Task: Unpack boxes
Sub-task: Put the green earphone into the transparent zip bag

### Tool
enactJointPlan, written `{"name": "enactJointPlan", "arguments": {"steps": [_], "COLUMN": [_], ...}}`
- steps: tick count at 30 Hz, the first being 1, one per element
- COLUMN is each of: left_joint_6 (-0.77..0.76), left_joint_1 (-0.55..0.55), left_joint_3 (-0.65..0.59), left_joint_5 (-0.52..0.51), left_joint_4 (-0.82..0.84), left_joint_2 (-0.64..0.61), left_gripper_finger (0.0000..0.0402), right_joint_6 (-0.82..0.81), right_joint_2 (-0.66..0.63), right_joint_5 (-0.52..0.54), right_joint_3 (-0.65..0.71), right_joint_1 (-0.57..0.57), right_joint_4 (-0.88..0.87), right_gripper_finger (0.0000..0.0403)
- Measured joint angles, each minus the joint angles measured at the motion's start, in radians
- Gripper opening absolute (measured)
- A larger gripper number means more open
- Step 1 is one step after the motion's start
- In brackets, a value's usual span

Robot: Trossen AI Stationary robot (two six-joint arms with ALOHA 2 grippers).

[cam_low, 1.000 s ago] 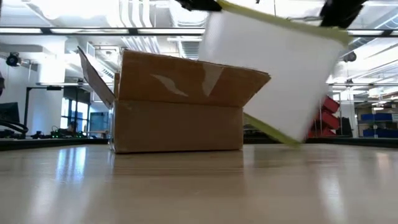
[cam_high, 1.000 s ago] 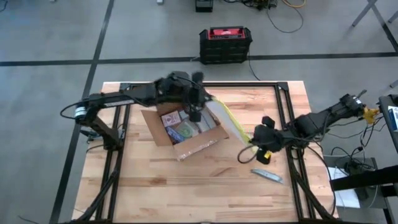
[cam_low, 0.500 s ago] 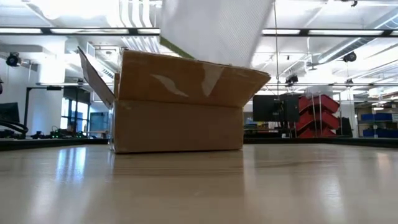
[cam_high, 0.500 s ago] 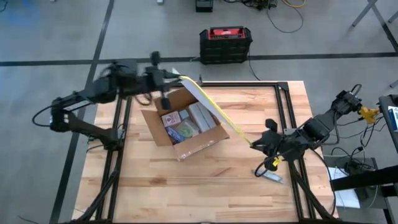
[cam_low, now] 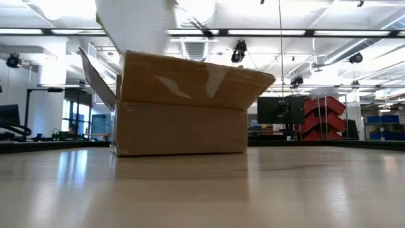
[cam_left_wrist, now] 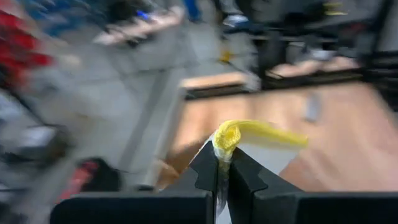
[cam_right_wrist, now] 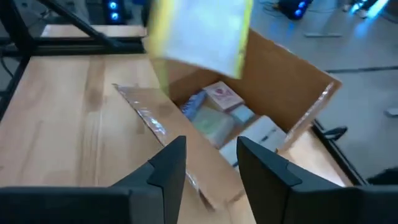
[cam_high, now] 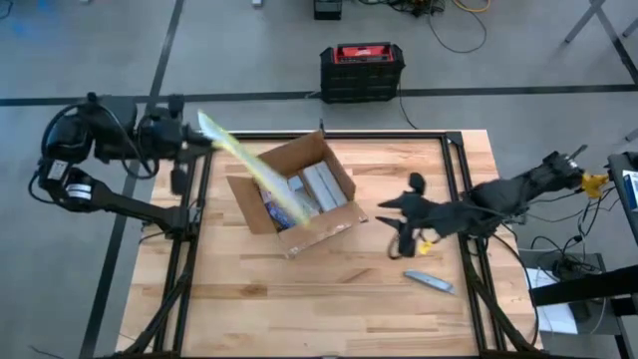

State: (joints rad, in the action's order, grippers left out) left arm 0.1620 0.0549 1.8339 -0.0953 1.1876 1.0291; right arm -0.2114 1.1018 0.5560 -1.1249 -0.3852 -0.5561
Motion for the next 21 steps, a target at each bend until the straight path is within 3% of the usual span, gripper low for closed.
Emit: {"name": "enactJointPlan", "arguments": {"steps": [3, 10, 15, 21], "left_joint_6": [-0.038, -0.09, -0.186, -0.29], "left_joint_1": [-0.034, -0.07, -0.07, -0.07], "left_joint_3": [0.0, 0.0, -0.013, -0.068], "left_joint_5": [0.108, 0.313, 0.381, 0.402], "left_joint_4": [-0.013, -0.034, 0.024, 0.097], "left_joint_2": [-0.011, -0.073, -0.111, -0.135], "left_gripper_finger": [0.0, 0.0, 0.0, 0.0], "right_joint_6": [0.057, 0.162, 0.097, 0.033], "right_joint_2": [0.069, 0.218, 0.337, 0.465], "right_joint_5": [-0.083, -0.107, -0.196, -0.197], "right_joint_3": [0.0, 0.001, 0.001, 0.001], "right_joint_1": [0.063, 0.183, 0.301, 0.398], "right_joint_4": [0.133, 0.324, 0.35, 0.353], "right_gripper_finger": [0.0129, 0.0111, 0.0104, 0.0103]}}
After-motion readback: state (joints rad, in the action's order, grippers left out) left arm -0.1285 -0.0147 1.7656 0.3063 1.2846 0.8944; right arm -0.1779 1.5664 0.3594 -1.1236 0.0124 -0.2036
